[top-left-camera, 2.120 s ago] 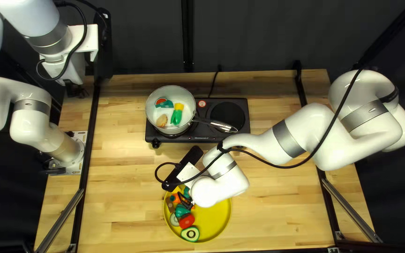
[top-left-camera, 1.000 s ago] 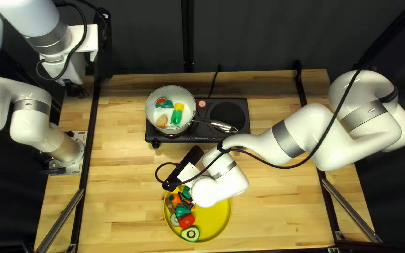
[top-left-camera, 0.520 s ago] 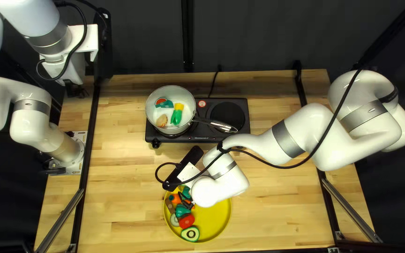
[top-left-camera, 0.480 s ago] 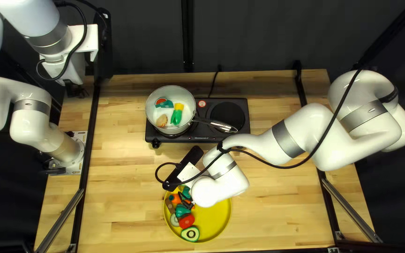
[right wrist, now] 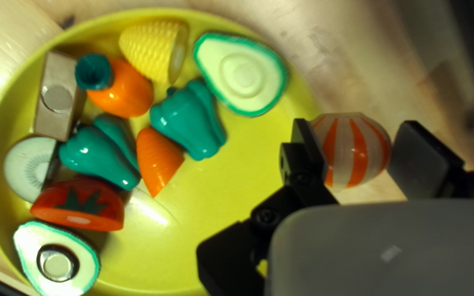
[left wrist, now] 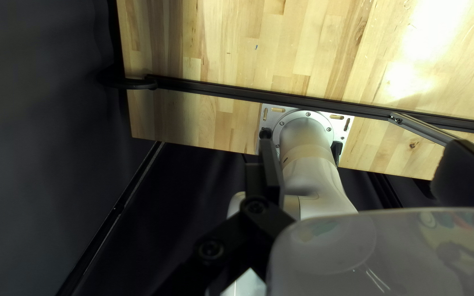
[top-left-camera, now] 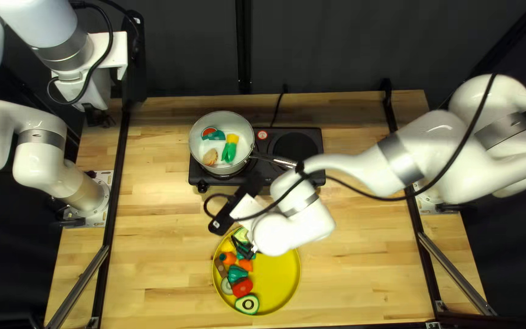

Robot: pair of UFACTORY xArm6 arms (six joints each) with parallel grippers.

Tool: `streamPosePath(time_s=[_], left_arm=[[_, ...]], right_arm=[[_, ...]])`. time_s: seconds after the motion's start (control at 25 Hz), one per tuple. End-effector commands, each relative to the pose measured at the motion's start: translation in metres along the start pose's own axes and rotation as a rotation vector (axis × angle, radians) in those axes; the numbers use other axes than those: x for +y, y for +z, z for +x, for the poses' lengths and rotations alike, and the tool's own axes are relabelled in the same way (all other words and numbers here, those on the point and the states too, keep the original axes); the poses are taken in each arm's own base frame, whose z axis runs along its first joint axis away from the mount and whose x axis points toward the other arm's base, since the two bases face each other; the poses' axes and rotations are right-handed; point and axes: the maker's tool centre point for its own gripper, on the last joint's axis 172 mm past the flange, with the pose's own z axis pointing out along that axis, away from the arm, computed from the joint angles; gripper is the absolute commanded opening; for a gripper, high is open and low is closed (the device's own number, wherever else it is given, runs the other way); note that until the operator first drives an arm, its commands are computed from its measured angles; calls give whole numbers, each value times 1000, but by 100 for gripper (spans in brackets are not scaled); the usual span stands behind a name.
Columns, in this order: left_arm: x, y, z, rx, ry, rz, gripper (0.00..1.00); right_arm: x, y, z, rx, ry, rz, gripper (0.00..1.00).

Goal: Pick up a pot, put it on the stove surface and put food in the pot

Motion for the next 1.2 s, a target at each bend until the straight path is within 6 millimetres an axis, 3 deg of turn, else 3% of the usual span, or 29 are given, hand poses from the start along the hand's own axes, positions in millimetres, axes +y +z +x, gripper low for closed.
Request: streamPosePath(time_s=[0.04, 0.2, 0.36, 0.56, 0.76, 0.96, 1.2], left_arm=[[0, 0, 0, 0, 0, 0, 100], [0, 0, 0, 0, 0, 0, 100], [0, 0, 0, 0, 0, 0, 100], [0, 0, 0, 0, 0, 0, 100], [0, 0, 0, 0, 0, 0, 100], [0, 0, 0, 0, 0, 0, 100], [0, 0, 0, 0, 0, 0, 100]], right_arm=[[39, -13, 36, -10, 22, -4, 0], [70, -21, 72, -12, 49, 0, 0], [105, -12, 118, -12, 82, 37, 0], [135, -1, 168, -10, 104, 85, 0], [133, 5, 197, -16, 110, 116, 0], [108, 11, 206, -28, 97, 132, 0], [106, 12, 207, -34, 98, 131, 0]])
